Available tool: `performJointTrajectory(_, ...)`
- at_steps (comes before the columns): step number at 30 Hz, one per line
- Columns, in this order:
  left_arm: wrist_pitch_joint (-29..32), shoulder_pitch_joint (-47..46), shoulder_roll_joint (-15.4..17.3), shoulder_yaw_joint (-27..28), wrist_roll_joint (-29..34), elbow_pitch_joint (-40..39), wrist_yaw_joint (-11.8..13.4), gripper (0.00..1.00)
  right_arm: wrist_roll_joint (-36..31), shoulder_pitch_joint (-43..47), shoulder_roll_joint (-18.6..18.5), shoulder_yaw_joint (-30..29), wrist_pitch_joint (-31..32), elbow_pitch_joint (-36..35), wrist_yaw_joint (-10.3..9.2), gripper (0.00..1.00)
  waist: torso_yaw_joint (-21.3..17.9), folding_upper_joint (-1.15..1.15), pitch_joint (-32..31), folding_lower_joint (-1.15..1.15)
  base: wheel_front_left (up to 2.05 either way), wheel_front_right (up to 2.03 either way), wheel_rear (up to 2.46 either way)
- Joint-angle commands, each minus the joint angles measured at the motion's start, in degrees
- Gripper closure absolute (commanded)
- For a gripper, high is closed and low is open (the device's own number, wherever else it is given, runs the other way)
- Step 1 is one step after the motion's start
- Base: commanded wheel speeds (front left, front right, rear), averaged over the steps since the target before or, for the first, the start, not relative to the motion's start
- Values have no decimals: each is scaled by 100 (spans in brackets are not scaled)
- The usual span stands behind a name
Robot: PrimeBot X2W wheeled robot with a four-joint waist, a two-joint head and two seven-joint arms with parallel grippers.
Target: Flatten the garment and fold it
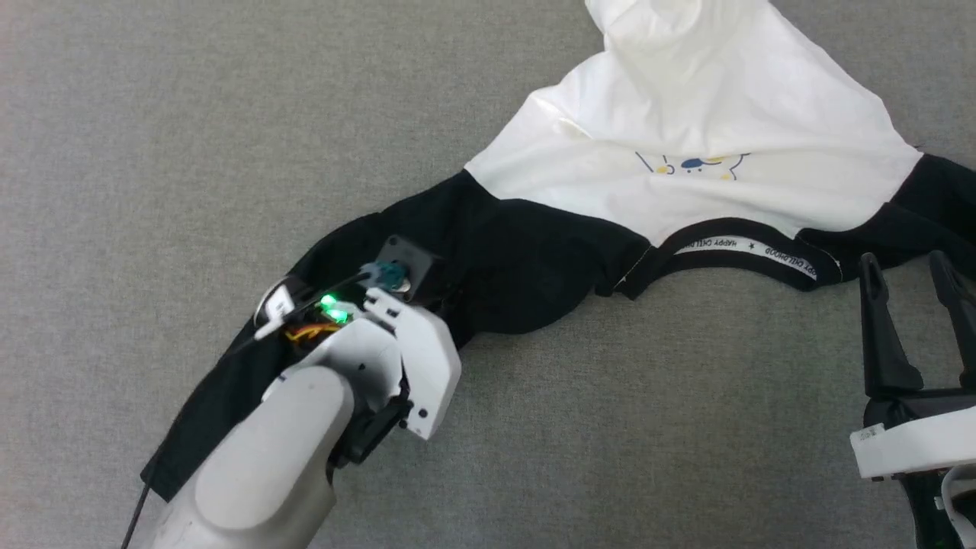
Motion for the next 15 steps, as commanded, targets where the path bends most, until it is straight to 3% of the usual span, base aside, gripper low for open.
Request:
performJointTrajectory(1, -28, 276, 3, -11, -84, 42, 19, 100, 4, -62, -9, 2, -18, 9, -6, 0, 4, 1, -59, -1, 0, 0, 0)
performJointTrajectory(4, -248, 521, 130, 345, -315, -506, 219, 100, -3, -26, 6, -12, -31, 32, -6, 0, 15, 1, -140, -1, 0, 0, 0)
performJointTrajectory(11, -134, 1494, 1021, 1313, -566, -1977, 1028, 100, 16, 62, 41, 18, -38, 80, -6, 0, -2, 1, -256, -1, 0, 0, 0)
performJointTrajectory(15, -131, 2146, 1355, 1635, -691, -2306, 1283, 100, 25, 85, 45, 23, -41, 111, -6, 0, -24, 1, -307, -1, 0, 0, 0)
